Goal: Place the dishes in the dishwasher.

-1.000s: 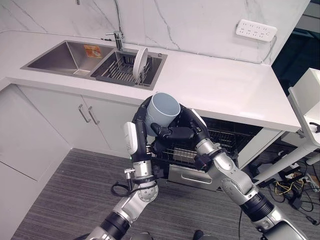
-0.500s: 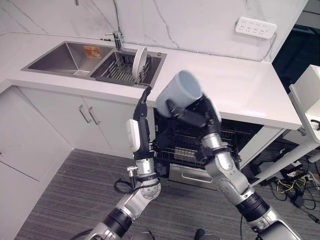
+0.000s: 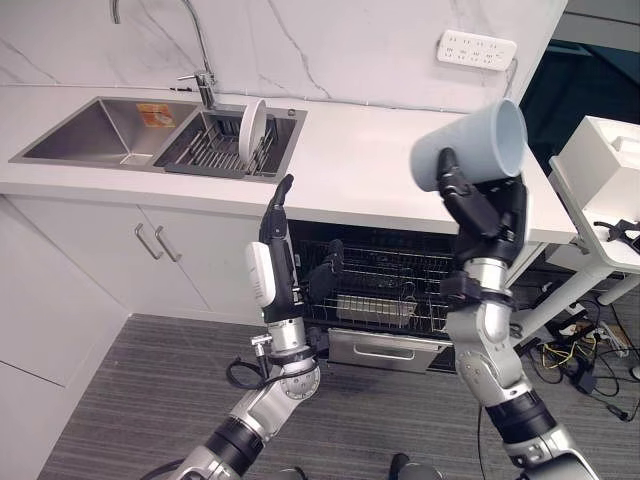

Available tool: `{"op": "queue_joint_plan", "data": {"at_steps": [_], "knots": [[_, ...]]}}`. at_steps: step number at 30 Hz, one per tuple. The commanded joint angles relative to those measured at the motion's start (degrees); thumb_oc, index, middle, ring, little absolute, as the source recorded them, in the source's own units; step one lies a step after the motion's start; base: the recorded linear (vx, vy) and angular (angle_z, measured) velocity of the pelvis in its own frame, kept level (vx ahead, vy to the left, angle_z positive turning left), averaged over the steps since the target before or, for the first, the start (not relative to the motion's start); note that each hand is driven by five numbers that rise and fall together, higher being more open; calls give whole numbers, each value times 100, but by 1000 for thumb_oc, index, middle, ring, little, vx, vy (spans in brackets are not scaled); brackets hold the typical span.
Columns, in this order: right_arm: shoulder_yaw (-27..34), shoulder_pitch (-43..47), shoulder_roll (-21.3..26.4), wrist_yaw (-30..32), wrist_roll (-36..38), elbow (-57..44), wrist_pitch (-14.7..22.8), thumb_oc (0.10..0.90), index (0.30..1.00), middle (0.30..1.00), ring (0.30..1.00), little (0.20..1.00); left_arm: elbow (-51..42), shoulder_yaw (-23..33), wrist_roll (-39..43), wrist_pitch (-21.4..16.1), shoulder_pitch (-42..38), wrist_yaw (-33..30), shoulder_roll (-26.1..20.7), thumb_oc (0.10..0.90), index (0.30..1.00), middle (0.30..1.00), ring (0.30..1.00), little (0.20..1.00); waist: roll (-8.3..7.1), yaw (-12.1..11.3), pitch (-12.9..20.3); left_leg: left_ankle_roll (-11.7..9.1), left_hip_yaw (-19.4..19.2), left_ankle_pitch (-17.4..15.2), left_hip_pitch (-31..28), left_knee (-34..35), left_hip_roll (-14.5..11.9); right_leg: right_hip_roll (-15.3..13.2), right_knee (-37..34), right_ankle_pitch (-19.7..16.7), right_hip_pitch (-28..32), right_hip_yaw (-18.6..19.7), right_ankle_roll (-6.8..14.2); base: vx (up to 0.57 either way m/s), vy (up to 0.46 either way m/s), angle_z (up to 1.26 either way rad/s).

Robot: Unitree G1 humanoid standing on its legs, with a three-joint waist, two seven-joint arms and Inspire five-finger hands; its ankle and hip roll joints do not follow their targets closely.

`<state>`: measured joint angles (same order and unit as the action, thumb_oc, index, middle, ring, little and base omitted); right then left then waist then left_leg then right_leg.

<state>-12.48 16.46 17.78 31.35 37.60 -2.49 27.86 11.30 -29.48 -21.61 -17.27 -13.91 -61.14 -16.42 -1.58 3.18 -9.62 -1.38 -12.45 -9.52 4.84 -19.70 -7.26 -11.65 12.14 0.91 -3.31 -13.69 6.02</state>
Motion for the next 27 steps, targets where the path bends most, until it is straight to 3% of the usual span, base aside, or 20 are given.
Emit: {"op": "queue_joint_plan", "data": {"at_steps": [1,2,3,4,5,6,8,10,15,16,19,27], "knots": [[569,220,273,-244,-654,-878,659,400,300,300,300,300,-453,51,247,-185,-246,701,-123,800,900,900,900,900,38,160,159,8,20,-473,-326,251,-64,147,505,935,169,370,163,34,34,-6],[804,-333,452,-845,-336,-938,473,400,300,300,300,300,-477,87,345,-74,-49,1392,-263,800,900,900,900,900,61,282,116,13,-48,-510,-380,251,-79,172,505,947,167,454,187,12,25,-7],[825,-366,463,-906,-304,-939,443,400,300,300,300,300,-487,90,349,-77,-36,1433,-276,800,900,900,900,900,62,284,125,14,-55,-485,-356,251,-82,177,505,924,138,464,180,21,33,-16],[1035,-790,560,-1420,-138,-911,319,400,300,300,300,300,-517,160,603,-328,116,2397,-424,800,900,900,900,900,79,370,112,16,-118,-522,-392,251,-99,180,505,945,133,504,205,2,18,-26],[1195,-1018,616,-1760,-29,-843,143,400,300,300,300,300,-563,197,569,-328,228,3147,-532,800,900,900,900,900,96,448,104,14,-169,-509,-395,251,-122,189,505,933,102,539,214,2,17,-30],[1220,-1045,622,-1808,-3,-831,118,400,300,300,300,300,-588,204,552,-345,249,3217,-551,800,900,900,900,900,99,454,115,14,-178,-479,-368,251,-129,194,505,908,69,548,206,-12,13,-24],[1462,-1350,665,-2319,199,-560,-88,400,300,300,300,300,-714,183,602,-112,439,4338,-817,800,900,900,900,900,152,588,86,-3,-252,-486,-399,251,-157,200,505,913,45,597,243,-2,33,-19],[1629,-1552,771,-2779,358,-257,-249,400,300,300,300,300,-761,221,591,152,579,4898,-1158,800,900,900,900,900,213,697,66,-14,-318,-458,-409,251,-176,190,505,898,11,615,266,-2,48,-23],[1816,-1672,1052,-3387,389,325,-540,400,300,300,300,300,-619,291,683,521,492,5755,-1874,800,900,900,900,900,351,836,68,-7,-419,-453,-446,251,-174,147,505,892,-18,623,315,40,31,-20],[1783,-1614,1132,-3408,348,510,-605,400,300,300,300,300,-602,322,833,583,455,6077,-2139,800,900,900,900,900,396,835,70,-1,-434,-444,-447,251,-178,131,505,894,-4,585,320,57,8,-13],[1724,-1527,1162,-3247,235,691,-561,400,300,300,300,300,-598,306,854,725,400,6364,-2344,800,900,900,900,900,447,825,57,-3,-442,-412,-443,251,-191,124,505,890,25,515,311,51,5,-2],[1547,-1118,1412,-3330,-396,1057,-836,400,300,300,300,300,-758,213,421,917,28,6426,-2688,800,900,900,900,900,627,752,-107,4,-416,-361,-454,251,-121,73,505,909,92,304,233,59,21,1]]}}
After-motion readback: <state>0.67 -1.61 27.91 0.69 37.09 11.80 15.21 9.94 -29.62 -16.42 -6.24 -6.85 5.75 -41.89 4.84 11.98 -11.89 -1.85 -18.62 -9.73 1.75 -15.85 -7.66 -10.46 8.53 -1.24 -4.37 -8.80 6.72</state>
